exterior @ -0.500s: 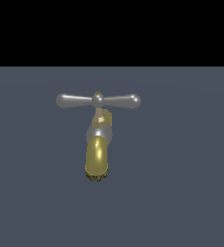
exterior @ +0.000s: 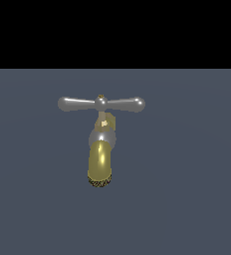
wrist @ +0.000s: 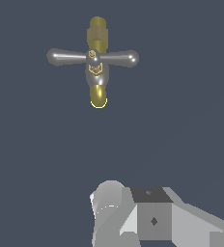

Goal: Turn on the faucet by rotating a designated handle.

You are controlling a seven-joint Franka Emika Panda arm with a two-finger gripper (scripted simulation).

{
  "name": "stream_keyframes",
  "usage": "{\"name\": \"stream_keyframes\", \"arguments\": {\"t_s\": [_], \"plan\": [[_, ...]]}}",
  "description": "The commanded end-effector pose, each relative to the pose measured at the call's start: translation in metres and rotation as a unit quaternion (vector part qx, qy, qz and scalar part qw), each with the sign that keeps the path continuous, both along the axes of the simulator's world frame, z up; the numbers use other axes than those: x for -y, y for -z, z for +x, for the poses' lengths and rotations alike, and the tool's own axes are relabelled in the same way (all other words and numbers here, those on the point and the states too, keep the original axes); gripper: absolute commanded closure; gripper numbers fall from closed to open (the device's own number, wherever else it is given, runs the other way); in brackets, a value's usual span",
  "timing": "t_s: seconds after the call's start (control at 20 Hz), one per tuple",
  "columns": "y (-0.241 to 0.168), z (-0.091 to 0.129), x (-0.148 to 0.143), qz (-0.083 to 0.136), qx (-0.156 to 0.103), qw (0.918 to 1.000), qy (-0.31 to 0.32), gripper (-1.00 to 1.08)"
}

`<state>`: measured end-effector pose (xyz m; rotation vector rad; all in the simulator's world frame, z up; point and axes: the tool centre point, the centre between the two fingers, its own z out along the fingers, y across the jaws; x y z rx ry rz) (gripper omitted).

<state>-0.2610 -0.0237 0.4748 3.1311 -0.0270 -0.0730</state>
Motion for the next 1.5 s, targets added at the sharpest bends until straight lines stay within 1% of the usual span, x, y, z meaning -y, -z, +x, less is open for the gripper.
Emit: {"name": "stream_keyframes", "arguments": {"t_s": [0.0, 0.35, 0.7, 0.9, 1.1, 1.45], "plan": [[0.002, 0.000, 0.004, 0.001, -0.003, 1.0000, 0.005, 1.08], [0.003, 0.003, 0.002, 0.000, -0.002, 0.9999, 0.010, 1.08], [0.008, 0.018, -0.001, -0.003, -0.001, 0.9991, 0.042, 1.08], [0.013, 0.031, -0.005, -0.006, 0.000, 0.9975, 0.070, 1.08], [0.020, 0.048, -0.010, -0.009, 0.002, 0.9942, 0.107, 1.08], [0.036, 0.082, -0.021, -0.015, 0.006, 0.9834, 0.181, 1.08]]}}
